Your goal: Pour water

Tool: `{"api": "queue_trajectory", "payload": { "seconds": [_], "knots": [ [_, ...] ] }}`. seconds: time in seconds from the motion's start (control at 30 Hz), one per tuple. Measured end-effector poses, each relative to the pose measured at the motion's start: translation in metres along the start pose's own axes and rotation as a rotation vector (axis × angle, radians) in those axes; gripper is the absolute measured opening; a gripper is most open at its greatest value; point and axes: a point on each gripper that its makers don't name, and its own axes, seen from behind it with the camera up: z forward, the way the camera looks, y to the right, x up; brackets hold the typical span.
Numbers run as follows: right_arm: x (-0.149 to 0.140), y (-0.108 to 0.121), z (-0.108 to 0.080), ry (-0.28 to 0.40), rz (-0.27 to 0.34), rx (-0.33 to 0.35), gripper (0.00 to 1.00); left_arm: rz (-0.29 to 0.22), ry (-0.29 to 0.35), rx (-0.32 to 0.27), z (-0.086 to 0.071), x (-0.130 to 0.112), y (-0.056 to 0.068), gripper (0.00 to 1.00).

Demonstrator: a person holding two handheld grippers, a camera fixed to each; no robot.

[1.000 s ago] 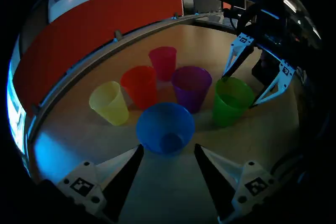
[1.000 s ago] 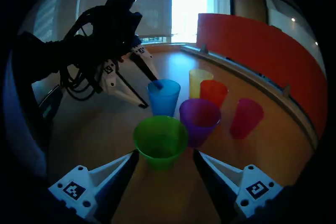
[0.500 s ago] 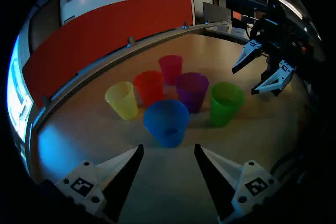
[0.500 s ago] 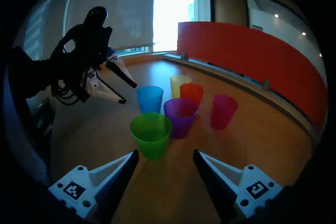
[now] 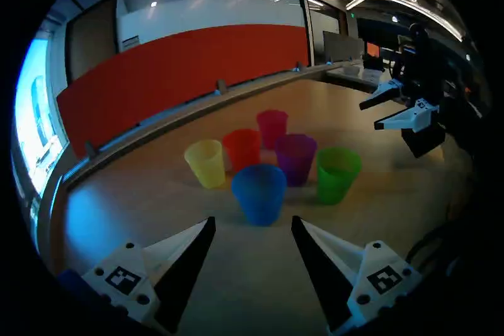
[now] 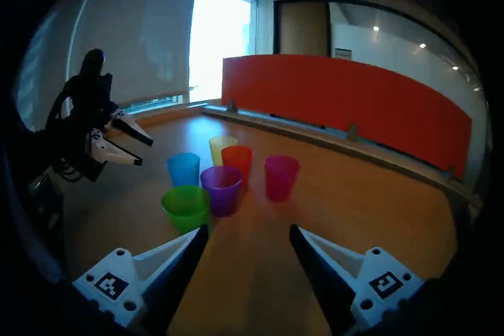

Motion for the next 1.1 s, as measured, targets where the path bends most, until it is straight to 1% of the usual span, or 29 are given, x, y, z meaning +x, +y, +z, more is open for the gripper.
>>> {"api": "queue_trajectory", "payload": {
  "seconds": [0.17, 0.3, 0.4, 0.6, 0.77, 0.9, 1.0, 1.1],
  "knots": [
    [0.008, 0.012, -0.007, 0.051, 0.025, -0.062, 1.0, -0.024, 0.052, 0.045, -0.008, 0.004, -0.012, 0.9],
    [0.018, 0.02, -0.011, 0.1, 0.049, -0.109, 1.0, -0.045, 0.103, 0.104, -0.014, 0.009, -0.025, 0.89],
    [0.025, 0.026, -0.015, 0.133, 0.065, -0.148, 1.0, -0.077, 0.149, 0.142, -0.021, 0.016, -0.032, 0.89],
    [0.035, 0.045, -0.023, 0.205, 0.102, -0.253, 1.0, -0.143, 0.253, 0.23, -0.039, 0.028, -0.043, 0.89],
    [0.045, 0.06, -0.032, 0.26, 0.124, -0.342, 1.0, -0.182, 0.302, 0.299, -0.049, 0.03, -0.051, 0.89],
    [0.058, 0.072, -0.043, 0.324, 0.129, -0.421, 1.0, -0.208, 0.337, 0.36, -0.056, 0.034, -0.06, 0.89],
    [0.062, 0.076, -0.048, 0.356, 0.129, -0.461, 1.0, -0.225, 0.368, 0.397, -0.061, 0.037, -0.066, 0.89],
    [0.06, 0.078, -0.048, 0.362, 0.136, -0.476, 1.0, -0.235, 0.388, 0.432, -0.065, 0.037, -0.07, 0.89]
  ]
}}
